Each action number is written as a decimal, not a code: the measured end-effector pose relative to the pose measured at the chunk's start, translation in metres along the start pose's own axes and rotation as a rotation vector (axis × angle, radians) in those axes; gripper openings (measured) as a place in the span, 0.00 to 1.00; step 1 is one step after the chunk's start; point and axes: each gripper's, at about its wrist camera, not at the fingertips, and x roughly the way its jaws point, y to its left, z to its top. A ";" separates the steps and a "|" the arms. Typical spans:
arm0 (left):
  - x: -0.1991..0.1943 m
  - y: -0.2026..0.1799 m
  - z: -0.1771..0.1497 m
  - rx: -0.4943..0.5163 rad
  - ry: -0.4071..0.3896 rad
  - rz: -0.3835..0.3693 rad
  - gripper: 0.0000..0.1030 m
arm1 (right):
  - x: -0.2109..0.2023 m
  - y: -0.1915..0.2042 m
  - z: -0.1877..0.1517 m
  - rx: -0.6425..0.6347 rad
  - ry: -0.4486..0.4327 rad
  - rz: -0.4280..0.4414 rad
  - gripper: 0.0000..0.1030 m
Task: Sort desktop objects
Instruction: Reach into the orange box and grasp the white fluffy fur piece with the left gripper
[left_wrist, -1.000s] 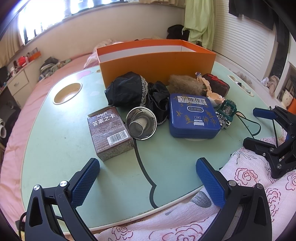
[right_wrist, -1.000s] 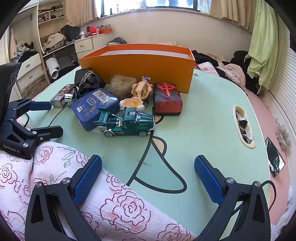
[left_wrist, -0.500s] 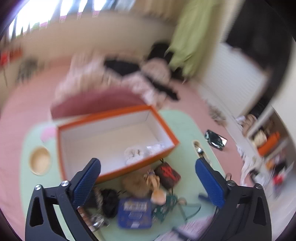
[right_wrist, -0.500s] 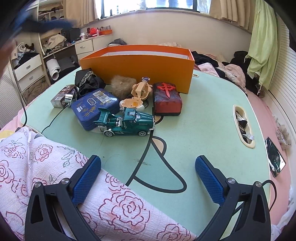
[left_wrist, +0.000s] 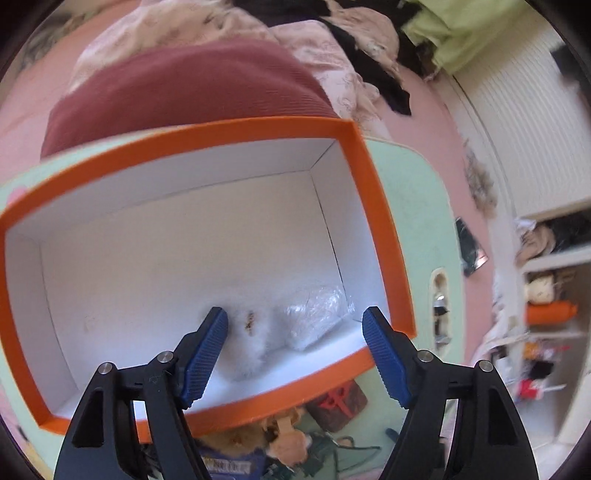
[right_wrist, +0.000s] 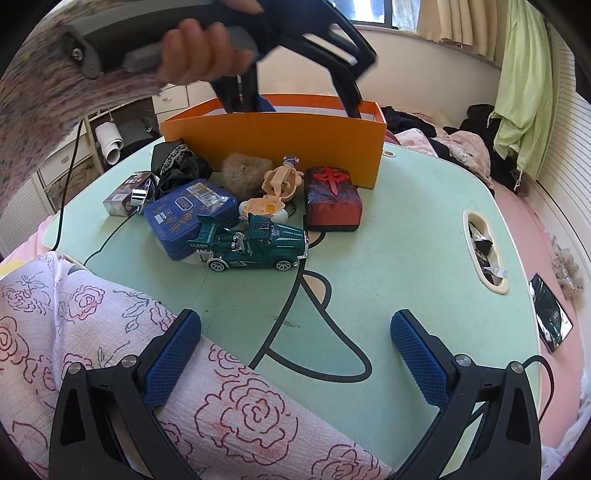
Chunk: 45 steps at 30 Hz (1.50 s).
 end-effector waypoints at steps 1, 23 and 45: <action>0.001 -0.003 0.002 0.018 -0.013 0.028 0.71 | 0.000 0.000 0.000 0.000 0.000 0.001 0.99; -0.032 0.069 0.000 -0.062 -0.139 0.008 0.07 | 0.001 0.000 0.000 -0.004 -0.002 0.005 0.99; -0.001 0.056 -0.001 0.047 -0.082 0.074 0.21 | 0.001 0.002 0.002 -0.005 -0.005 0.008 0.99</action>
